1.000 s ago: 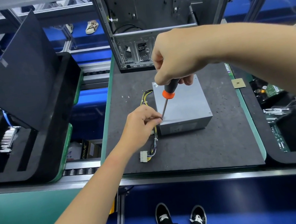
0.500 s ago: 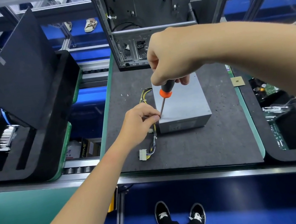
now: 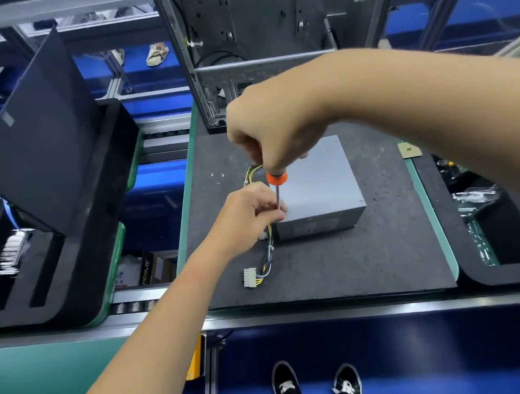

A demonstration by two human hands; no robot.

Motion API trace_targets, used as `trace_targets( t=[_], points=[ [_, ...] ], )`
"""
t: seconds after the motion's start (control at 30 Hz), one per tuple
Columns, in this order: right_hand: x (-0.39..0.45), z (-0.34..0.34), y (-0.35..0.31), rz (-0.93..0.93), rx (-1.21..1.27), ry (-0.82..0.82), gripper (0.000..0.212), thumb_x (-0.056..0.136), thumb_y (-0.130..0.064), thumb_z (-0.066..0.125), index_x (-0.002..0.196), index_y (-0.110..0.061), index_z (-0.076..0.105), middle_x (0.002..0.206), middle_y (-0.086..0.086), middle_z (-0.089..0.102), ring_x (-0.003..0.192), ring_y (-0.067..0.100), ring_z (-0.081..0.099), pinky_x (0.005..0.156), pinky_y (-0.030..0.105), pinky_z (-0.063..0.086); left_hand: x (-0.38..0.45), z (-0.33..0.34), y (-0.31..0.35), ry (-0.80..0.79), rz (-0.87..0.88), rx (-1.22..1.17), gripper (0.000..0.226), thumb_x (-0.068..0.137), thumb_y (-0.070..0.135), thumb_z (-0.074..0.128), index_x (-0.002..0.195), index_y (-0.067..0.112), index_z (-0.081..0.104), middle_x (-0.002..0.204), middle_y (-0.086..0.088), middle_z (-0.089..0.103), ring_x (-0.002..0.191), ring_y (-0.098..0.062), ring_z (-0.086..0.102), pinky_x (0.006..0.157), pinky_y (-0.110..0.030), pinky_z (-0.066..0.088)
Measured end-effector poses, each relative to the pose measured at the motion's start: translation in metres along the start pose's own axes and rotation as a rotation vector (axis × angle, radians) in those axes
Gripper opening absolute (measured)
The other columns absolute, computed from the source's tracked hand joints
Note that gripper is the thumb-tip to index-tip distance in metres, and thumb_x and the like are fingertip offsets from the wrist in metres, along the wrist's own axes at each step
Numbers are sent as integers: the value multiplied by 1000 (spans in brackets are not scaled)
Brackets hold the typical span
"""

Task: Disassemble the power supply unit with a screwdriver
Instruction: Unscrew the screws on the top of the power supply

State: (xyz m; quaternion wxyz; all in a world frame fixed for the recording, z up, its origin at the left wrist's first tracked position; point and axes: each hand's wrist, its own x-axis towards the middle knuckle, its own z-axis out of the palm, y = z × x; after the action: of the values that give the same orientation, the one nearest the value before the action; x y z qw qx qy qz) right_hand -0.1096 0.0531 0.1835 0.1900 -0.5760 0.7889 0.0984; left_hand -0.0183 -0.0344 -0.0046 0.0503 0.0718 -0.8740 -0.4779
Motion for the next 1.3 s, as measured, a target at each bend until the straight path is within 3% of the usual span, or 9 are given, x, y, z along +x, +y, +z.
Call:
trace_targets(
  t=[0.2,0.37,0.57,0.77,0.93,1.0,1.1,1.2,1.3],
  points=[
    [-8,-3,4,146,255,27,18,80,-22,51,82,-7,59,69,4,75,55,15,71,60,26,48,2,6,1,64,-19,47,6,74,-5,72,70,-3,69,83,-2,65,76,3,61,74,-12,46],
    [-14,-4,1,210,355,113,23,80,-27,62,77,-6,69,68,2,75,60,14,72,74,29,57,2,7,1,76,-49,47,8,74,-3,74,72,-5,67,86,-3,63,72,7,61,72,-13,46],
    [-8,-4,-6,330,120,45,36,96,-31,41,75,-5,54,35,6,56,44,24,67,48,25,42,1,5,2,72,-42,43,24,75,-1,75,61,15,62,83,5,61,71,3,63,68,-8,43],
    [-6,-6,-1,63,-81,-13,34,89,-37,60,66,-12,60,47,-3,61,55,15,56,47,24,33,-2,3,1,61,-30,27,13,75,3,76,67,5,66,86,0,63,73,4,62,74,-22,51],
    [-8,-7,-2,-111,-164,-11,16,78,-28,77,80,-16,65,69,-6,59,67,15,53,50,25,34,-2,1,5,66,-27,31,33,72,7,79,56,28,60,84,1,63,76,-17,63,75,-34,51],
    [-14,-5,-3,-122,-135,27,25,78,-42,76,78,-18,66,69,-9,63,67,12,57,51,23,38,-4,1,7,86,-26,21,41,71,7,78,52,35,56,79,2,62,76,-16,63,75,-34,50],
    [-19,-3,0,34,-25,17,59,87,-70,48,77,-14,64,68,-2,69,57,16,67,60,28,51,-5,3,7,80,-42,12,26,71,8,77,57,25,64,77,8,61,77,-10,63,76,-29,51],
    [-16,-2,-6,73,-189,87,27,101,-28,44,90,-13,63,71,4,63,55,18,59,48,27,43,-5,4,7,67,-66,22,15,71,12,79,61,14,67,81,11,61,74,-6,62,71,-20,48],
    [-15,-2,1,-6,-158,84,15,98,-29,49,98,-15,49,84,2,60,79,25,60,61,35,46,-4,3,5,69,-79,3,15,70,12,80,60,12,68,82,9,62,73,-6,61,70,-18,48]
  ],
)
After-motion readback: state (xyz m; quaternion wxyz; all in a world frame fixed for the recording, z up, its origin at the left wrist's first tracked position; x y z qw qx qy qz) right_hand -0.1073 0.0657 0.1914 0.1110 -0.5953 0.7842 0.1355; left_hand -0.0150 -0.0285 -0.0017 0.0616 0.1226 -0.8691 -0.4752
